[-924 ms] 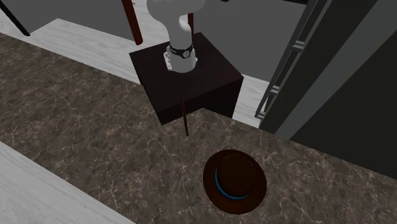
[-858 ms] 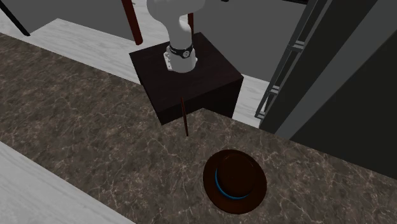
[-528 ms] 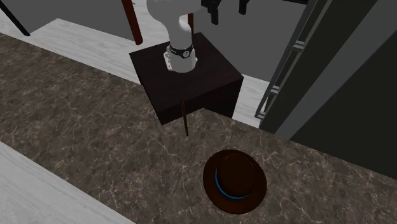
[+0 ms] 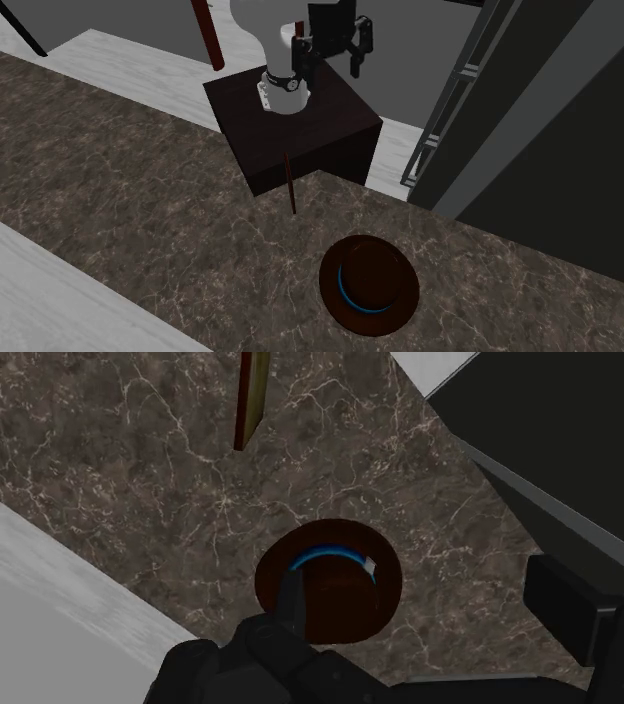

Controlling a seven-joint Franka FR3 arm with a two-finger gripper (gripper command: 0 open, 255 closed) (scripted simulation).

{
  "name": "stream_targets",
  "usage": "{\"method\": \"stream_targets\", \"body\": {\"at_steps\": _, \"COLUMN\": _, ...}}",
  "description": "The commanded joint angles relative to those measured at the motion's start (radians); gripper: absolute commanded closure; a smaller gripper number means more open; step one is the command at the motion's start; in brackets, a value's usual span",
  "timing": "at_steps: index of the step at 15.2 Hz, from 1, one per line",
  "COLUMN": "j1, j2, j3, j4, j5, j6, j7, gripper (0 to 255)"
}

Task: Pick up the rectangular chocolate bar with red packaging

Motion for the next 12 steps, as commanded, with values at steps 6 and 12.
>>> {"method": "stream_targets", "body": {"at_steps": 6, "j1": -0.051, "j2": 0.124, "j3": -0.064, "j4": -0.118, "j5": -0.012, "j6": 0.193, "j7": -0.012, "gripper": 0}}
{"method": "stream_targets", "body": {"at_steps": 12, "j1": -0.088, "j2": 0.277, "j3": -0.127, "j4": -0.188, "j5": -0.009, "j6": 0.371, "j7": -0.037, "gripper": 0}}
